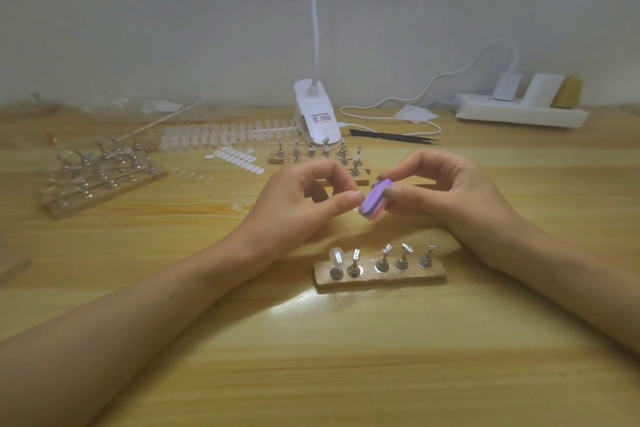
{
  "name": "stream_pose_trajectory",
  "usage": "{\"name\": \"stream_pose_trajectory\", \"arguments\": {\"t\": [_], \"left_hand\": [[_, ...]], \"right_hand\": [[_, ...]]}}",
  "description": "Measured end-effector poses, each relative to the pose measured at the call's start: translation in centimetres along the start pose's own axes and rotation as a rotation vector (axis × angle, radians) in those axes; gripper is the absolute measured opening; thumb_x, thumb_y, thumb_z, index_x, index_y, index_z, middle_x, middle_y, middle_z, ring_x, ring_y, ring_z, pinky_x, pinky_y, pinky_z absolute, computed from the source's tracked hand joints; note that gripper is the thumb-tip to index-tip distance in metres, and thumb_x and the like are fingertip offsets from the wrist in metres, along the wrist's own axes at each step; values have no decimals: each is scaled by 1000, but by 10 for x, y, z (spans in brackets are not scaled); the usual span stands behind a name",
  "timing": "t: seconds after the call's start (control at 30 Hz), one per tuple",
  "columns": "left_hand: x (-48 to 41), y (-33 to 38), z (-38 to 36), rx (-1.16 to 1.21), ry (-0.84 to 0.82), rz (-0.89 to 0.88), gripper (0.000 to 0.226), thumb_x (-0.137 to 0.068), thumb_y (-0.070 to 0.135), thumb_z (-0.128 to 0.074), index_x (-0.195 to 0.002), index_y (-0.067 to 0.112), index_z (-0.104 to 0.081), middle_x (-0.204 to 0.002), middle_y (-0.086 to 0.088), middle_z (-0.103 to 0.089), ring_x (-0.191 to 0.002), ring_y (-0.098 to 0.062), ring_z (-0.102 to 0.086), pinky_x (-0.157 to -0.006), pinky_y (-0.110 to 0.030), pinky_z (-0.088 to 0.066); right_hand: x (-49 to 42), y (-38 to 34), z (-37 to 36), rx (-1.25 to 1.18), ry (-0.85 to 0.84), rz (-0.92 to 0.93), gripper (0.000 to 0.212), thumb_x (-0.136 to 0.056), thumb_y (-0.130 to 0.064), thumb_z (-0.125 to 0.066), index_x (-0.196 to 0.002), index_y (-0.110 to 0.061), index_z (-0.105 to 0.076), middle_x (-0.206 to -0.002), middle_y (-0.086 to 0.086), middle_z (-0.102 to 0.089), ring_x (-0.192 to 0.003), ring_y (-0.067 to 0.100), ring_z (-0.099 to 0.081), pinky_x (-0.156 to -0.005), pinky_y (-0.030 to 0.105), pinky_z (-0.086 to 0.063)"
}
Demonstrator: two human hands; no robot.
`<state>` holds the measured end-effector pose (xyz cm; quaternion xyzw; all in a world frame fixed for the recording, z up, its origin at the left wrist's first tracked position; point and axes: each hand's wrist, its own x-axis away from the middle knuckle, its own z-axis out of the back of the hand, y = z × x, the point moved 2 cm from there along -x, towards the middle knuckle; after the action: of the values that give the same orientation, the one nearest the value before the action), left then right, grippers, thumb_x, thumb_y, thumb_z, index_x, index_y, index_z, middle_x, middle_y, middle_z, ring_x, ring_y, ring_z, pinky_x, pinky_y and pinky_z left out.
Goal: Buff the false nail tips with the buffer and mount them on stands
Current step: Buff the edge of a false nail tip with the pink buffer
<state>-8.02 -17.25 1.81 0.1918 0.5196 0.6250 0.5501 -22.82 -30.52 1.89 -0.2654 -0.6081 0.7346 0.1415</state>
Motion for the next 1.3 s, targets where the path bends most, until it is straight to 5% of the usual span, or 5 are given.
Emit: {"name": "stream_pose_trajectory", "arguments": {"t": [0.3, 0.43, 0.6, 0.8, 1.3], "left_hand": [[-2, -3, 1, 54, 26, 38, 15, -86, 19, -74, -73, 20, -65, -75, 10, -61, -63, -11, -47, -58, -14, -37], [-2, -3, 1, 69, 31, 43, 16, -85, 18, -75, -72, 21, -66, -76, 4, -64, -65, -11, -50, -58, -14, -39], [-1, -3, 1, 60, 23, 35, 16, -83, 21, -77, -72, 20, -65, -75, 7, -64, -66, -10, -51, -60, -14, -40], [-1, -3, 3, 96, 37, 43, 18, -84, 18, -76, -71, 22, -63, -74, 9, -63, -68, -13, -52, -60, -15, -41], [-1, -3, 2, 90, 22, 25, 18, -83, 17, -77, -71, 19, -63, -75, 1, -65, -67, -14, -53, -60, -17, -41]], "right_hand": [[-2, 1, 4, -35, 36, -29, 20, -71, -17, -80, -86, -10, -68, -99, 4, -75, -85, 27, -74, -74, 29, -60], [2, 2, -2, -2, -137, -53, 19, -75, -16, -81, -88, -13, -68, -99, 15, -75, -86, 37, -75, -75, 41, -62], [-3, 3, 4, -33, -7, -21, 20, -70, -20, -81, -85, -15, -69, -99, 0, -74, -84, 24, -75, -74, 28, -60], [-2, 5, 2, 8, -117, -54, 19, -72, -17, -84, -83, -17, -68, -98, 5, -73, -90, 32, -75, -80, 42, -62], [2, -1, -2, 7, -54, -41, 23, -75, -13, -78, -90, -5, -62, -100, 12, -74, -87, 31, -75, -73, 35, -62]]}}
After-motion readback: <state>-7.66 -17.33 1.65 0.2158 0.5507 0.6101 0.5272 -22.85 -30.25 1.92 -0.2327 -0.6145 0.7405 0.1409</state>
